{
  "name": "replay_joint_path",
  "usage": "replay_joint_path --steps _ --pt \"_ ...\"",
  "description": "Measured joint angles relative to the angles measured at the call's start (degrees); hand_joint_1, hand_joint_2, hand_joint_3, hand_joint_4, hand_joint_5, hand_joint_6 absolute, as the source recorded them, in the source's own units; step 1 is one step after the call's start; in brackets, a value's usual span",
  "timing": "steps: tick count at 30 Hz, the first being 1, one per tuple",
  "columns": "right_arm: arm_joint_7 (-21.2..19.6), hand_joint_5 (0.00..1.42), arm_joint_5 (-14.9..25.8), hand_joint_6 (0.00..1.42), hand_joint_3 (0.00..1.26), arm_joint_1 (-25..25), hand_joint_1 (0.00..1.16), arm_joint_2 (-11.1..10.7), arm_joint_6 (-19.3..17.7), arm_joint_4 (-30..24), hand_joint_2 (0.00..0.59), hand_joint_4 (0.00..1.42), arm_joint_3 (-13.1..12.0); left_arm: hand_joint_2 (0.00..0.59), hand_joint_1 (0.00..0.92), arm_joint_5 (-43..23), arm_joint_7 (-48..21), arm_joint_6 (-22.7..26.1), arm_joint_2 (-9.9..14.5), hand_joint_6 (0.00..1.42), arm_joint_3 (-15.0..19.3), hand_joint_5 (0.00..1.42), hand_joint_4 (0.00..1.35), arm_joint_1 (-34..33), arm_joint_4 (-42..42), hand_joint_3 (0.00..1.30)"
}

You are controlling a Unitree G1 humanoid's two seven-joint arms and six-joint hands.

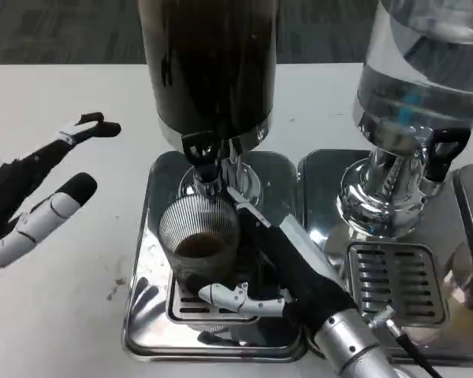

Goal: Grasp the cup under the faucet to collect the drink, then remove the cup.

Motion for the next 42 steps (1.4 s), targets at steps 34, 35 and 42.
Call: replay_joint_path --steps 34,35,42 --pt "-6.37 0.45 -4.50 0.50 0.32 0.48 0.75 1.32 1.02 -0.07 0.207 0.36 -0.04 0.192 0.000 0.00 -0.01 -0.01 0.23 0.06 0.00 0.07 0.06 0.05 0.01 0.21" --pt "-6.68 0.45 -4.54 0.50 0.32 0.55 0.75 1.33 1.02 -0.11 0.207 0.36 -0.04 0.191 0.000 0.00 -0.01 -0.01 0.24 0.06 0.00 0.07 0.06 0.05 0.01 0.21" --pt "-8.27 0.48 -4.73 0.52 0.34 1.25 0.75 1.35 1.00 -0.44 0.208 0.39 -0.09 0.188 0.000 0.00 -0.02 -0.01 0.34 0.06 -0.16 0.07 0.06 0.05 0.11 0.20"
